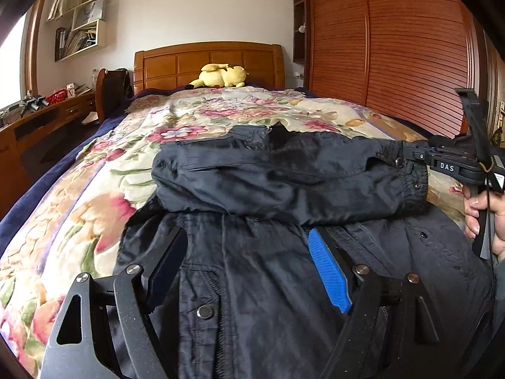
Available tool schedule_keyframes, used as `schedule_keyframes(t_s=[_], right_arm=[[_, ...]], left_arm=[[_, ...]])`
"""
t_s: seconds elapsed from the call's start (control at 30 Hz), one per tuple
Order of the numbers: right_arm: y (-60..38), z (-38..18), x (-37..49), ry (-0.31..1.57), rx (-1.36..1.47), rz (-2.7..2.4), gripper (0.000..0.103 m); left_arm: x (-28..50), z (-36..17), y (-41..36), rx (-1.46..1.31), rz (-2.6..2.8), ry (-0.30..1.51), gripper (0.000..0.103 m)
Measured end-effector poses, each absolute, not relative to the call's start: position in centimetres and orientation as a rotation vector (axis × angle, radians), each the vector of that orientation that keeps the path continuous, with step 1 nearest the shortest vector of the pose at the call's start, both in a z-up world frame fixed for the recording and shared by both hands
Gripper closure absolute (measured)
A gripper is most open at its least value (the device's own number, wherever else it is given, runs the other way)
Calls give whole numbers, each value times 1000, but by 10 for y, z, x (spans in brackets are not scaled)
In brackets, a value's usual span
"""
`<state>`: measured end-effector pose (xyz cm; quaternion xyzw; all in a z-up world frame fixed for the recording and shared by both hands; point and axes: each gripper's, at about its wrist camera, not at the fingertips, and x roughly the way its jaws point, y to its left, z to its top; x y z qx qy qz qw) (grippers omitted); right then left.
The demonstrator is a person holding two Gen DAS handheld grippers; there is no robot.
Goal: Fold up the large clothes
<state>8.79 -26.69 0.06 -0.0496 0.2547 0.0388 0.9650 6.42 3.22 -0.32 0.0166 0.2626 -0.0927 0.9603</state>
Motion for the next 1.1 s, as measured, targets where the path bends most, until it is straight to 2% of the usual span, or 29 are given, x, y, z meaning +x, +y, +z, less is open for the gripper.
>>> schedule_keyframes(t_s=[0.2,0.33,0.47,1.1], right_arm=[[-292,-11,87,556,-24,-4,92],[-299,-5,83,539,-8,-56,75],[-305,2,83,540,27,-23,38],[-317,-35,95,713,-52,106,38]], left_arm=[[67,-3,19,50,-198,533,23],[70,0,13,45,-211,528,23],[70,1,1,50,-225,526,23],[95,9,-64,36,-290,499,23]])
